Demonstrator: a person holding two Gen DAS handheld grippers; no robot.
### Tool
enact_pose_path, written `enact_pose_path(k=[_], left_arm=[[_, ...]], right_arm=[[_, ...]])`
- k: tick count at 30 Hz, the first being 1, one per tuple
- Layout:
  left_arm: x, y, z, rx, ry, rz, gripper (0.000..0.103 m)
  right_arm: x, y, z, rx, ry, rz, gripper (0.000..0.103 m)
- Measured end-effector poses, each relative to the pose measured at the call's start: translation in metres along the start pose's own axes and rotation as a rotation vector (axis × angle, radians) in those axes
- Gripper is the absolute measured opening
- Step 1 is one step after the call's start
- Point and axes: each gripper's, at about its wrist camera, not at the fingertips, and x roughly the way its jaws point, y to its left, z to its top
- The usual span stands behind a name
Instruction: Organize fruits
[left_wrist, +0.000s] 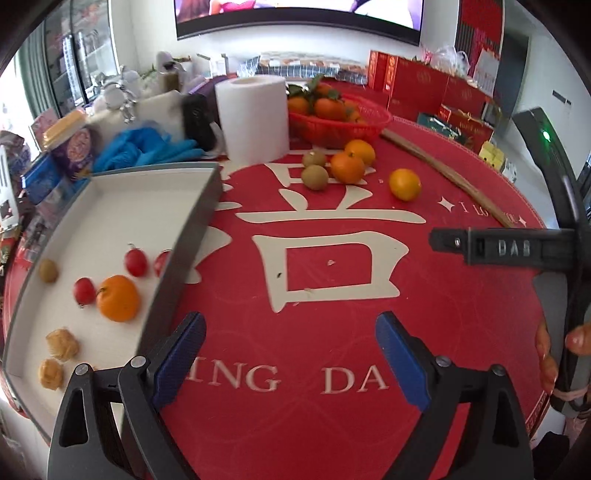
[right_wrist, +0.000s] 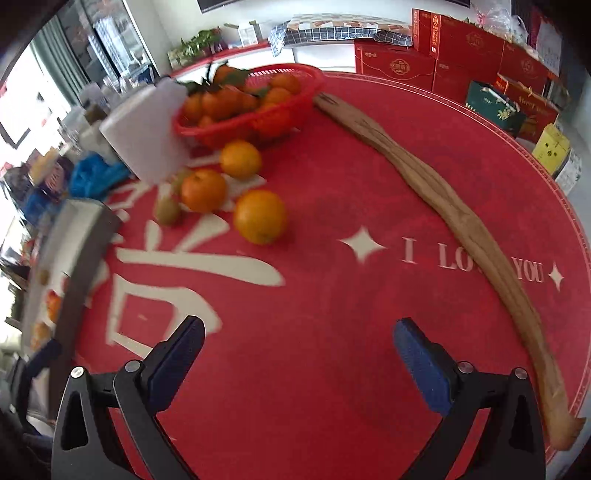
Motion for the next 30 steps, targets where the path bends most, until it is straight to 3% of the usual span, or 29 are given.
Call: enact_pose_path(k=[7, 11, 14, 21, 30], left_arm=[[0.010, -0.008, 0.040, 0.025, -0.014, 0.012, 0.092], [0.033, -0.015, 0.066, 0.037, 0.006, 0.039, 0.070], [0.057, -0.021, 0.081, 0.036, 0.049, 0.034, 0.062], [0.094, -0.033, 0.104, 0.070, 0.050, 0.113, 0.062], [0.103, -0.030, 0.110, 0.041, 0.016, 0.113, 0.061]], right_arm=[[0.007, -0.005, -0.008, -0.111, -0.035, -0.070, 0.103], [0.007, -0.005, -0.013, -0.145, -0.074, -0.052, 0.103], [0.007, -0.006, -0.018, -0.159, -0.110, -0.042, 0.103], [0.008, -0.003, -0.020, -0.171, -0.125, -0.033, 0.103], [0.006, -0.006, -0.022, -0.174, -0.131, -0.029, 0.103]])
